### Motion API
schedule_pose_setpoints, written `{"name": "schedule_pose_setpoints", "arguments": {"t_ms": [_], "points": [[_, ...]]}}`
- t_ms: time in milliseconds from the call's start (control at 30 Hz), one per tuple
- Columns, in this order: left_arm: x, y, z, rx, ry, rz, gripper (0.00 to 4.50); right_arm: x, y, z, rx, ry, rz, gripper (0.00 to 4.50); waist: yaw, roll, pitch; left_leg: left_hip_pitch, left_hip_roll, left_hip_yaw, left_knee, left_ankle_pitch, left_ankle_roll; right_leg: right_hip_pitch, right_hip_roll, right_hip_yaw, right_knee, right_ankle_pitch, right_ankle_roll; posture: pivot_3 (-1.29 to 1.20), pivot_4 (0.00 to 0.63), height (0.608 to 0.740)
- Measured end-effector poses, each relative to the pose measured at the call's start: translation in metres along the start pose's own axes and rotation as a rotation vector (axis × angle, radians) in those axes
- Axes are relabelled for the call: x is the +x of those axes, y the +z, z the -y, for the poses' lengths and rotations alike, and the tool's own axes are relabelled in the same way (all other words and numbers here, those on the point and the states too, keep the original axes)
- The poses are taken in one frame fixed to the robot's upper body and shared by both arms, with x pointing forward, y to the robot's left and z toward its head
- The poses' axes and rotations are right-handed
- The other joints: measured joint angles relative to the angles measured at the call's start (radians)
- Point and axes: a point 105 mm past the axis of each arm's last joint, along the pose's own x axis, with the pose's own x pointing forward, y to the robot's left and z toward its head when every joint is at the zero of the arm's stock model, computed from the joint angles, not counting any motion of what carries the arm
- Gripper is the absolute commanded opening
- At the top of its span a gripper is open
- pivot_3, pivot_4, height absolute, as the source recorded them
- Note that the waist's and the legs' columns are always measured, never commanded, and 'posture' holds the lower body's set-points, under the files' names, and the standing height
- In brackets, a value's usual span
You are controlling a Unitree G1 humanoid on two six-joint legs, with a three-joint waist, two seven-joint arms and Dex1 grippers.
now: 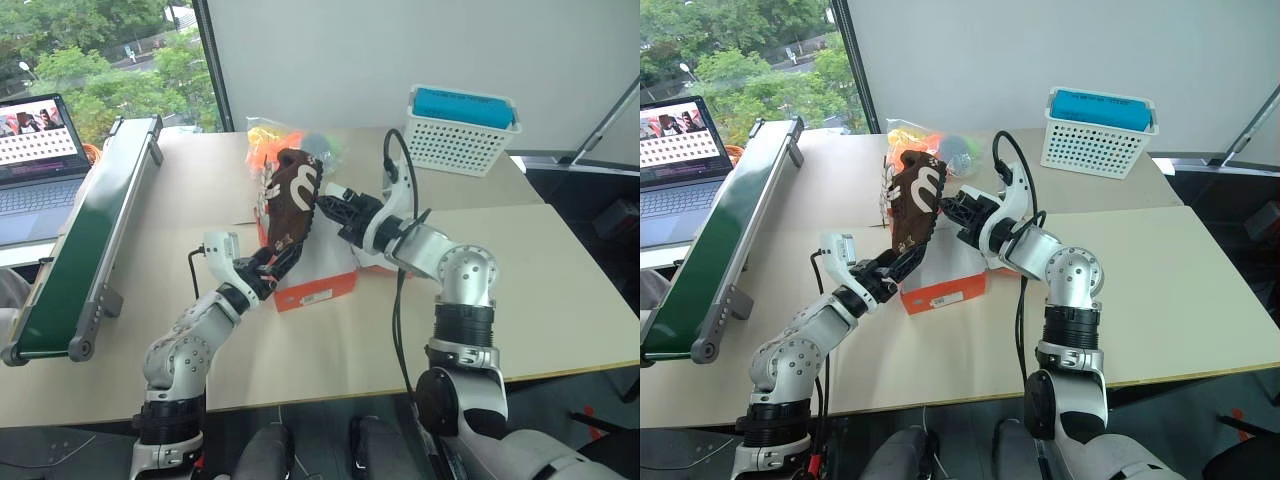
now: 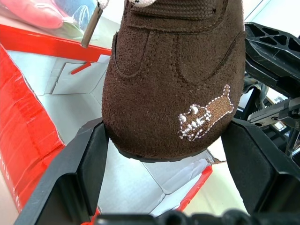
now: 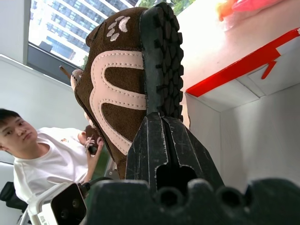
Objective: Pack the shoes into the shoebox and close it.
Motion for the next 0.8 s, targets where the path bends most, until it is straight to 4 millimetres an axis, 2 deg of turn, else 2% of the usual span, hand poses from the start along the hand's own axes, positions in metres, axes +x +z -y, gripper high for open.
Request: {"name": "schedule_pose_setpoints", "arguments": {"t_ms": [100, 200, 300, 467, 600, 800], "points": [[0.000, 0.000, 0.000, 0.000, 0.001, 0.000, 3.33, -0.001, 0.001, 0.002, -0.008, -0.009, 0.002, 0.07, 0.000, 0.000, 0.000, 0.000, 0.000, 0.000, 0.000, 0.000, 0.000, 0.000, 0.000, 0.000, 0.000, 0.000, 0.000, 0.00, 0.150, 0.740], [0.000, -0.001, -0.002, 0.001, 0.015, -0.007, 3.33, 0.001, 0.003, 0.006, -0.099, -0.074, -0.010, 0.07, -0.001, 0.000, 0.000, 0.000, 0.000, 0.001, 0.000, 0.000, 0.000, 0.000, 0.000, 0.001, 0.000, 0.000, 0.000, 0.00, 0.150, 0.740], [-0.001, -0.002, -0.003, -0.002, 0.021, -0.016, 3.33, 0.003, 0.005, 0.010, -0.117, -0.121, 0.007, 0.80, 0.000, 0.000, 0.000, 0.000, 0.000, 0.001, 0.000, 0.000, 0.000, 0.000, 0.001, 0.001, 0.000, 0.000, 0.000, 0.00, 0.150, 0.740], [-0.001, -0.003, -0.002, -0.003, 0.014, -0.019, 3.33, -0.002, 0.012, 0.019, -0.118, -0.172, 0.034, 2.52, 0.000, 0.000, 0.000, 0.000, 0.000, 0.002, 0.000, 0.000, 0.000, 0.000, 0.000, 0.002, -0.001, 0.000, 0.000, 0.00, 0.150, 0.740], [-0.001, -0.003, -0.002, -0.003, 0.011, -0.020, 3.33, -0.011, 0.012, 0.023, -0.099, -0.176, -0.012, 3.93, 0.001, 0.000, 0.000, 0.000, 0.000, 0.002, 0.000, 0.000, 0.001, 0.000, 0.000, 0.002, -0.001, 0.000, 0.000, 0.00, 0.150, 0.740], [-0.001, -0.003, -0.001, -0.003, 0.007, -0.021, 3.33, -0.031, 0.020, 0.030, 0.018, -0.136, -0.016, 3.93, 0.002, 0.000, 0.000, 0.000, 0.001, 0.003, 0.000, -0.001, 0.001, 0.000, 0.001, 0.003, -0.001, 0.001, 0.000, 0.00, 0.150, 0.740]]}}
